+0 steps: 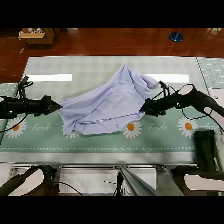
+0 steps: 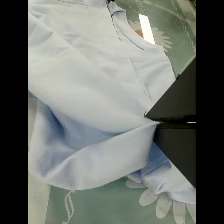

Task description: Fold the shirts.

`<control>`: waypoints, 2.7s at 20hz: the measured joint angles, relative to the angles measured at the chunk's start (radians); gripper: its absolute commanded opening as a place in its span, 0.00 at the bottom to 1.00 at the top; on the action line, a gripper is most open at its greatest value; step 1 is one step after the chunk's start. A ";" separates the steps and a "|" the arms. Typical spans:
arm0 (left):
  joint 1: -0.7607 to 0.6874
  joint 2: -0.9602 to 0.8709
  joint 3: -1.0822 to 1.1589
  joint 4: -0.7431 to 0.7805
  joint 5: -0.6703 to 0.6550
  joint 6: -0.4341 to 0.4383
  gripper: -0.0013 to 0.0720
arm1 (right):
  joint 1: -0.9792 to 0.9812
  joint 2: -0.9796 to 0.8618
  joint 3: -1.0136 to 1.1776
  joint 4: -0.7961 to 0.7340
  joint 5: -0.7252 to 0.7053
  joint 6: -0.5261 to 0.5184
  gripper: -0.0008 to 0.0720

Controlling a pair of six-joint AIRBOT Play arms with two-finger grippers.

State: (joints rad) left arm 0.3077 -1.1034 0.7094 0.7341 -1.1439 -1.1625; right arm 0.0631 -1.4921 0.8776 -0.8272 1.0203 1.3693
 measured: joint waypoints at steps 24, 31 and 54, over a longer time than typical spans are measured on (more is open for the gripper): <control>0.171 0.179 0.535 -0.472 -0.070 -0.043 0.05 | -0.215 0.727 0.522 -0.032 0.079 0.096 0.03; 0.186 0.355 0.585 -0.435 -0.215 -0.136 0.05 | -0.251 0.761 0.719 -0.076 0.187 0.134 0.03; -0.053 0.513 -0.157 0.090 -0.255 -0.261 0.05 | 0.084 -0.125 0.744 -0.176 0.423 -0.069 0.03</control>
State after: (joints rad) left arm 0.2550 -0.5900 0.5522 0.8242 -1.3991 -1.4239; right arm 0.1474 -1.6169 1.6215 -1.0035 1.4437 1.3003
